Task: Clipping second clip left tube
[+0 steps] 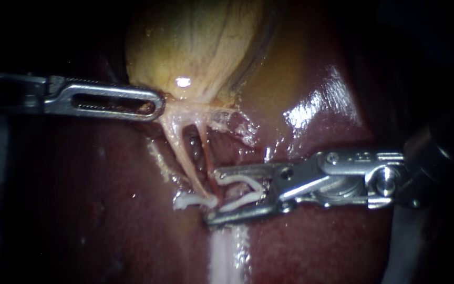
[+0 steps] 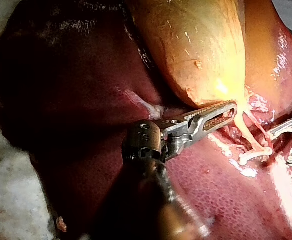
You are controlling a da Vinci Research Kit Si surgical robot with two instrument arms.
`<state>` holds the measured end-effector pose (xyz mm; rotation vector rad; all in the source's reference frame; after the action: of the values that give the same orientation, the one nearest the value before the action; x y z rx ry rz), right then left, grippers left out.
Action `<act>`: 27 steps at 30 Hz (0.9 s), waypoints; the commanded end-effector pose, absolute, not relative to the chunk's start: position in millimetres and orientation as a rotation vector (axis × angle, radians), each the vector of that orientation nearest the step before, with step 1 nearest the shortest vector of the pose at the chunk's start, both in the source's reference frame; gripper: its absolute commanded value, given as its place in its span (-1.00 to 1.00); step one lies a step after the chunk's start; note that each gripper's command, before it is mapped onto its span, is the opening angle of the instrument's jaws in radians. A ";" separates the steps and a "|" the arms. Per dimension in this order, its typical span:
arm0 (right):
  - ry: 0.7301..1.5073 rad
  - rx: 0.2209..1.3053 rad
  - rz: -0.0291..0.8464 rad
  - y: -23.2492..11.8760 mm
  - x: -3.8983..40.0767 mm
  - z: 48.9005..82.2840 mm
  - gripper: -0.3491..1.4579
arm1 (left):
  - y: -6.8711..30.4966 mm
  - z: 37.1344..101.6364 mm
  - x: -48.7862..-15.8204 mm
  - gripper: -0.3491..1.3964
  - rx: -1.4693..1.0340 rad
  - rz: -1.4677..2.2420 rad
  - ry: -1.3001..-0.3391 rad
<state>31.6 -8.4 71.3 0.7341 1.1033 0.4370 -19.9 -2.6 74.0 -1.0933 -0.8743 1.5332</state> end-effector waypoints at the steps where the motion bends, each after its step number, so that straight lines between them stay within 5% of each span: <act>1: 1.103 0.733 0.438 -8.2 31.5 71.6 -0.07 | -2.6 74.0 -19.9 -1.00 -1.093 1.533 -0.874; 27: 1.099 0.710 0.457 -7.1 30.1 72.8 -0.07 | -2.7 73.9 -20.0 -1.00 -1.093 1.533 -0.874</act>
<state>30.0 -7.0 72.8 0.7097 1.0990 0.4580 -20.0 -2.7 73.8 -1.0928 -0.8739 1.5331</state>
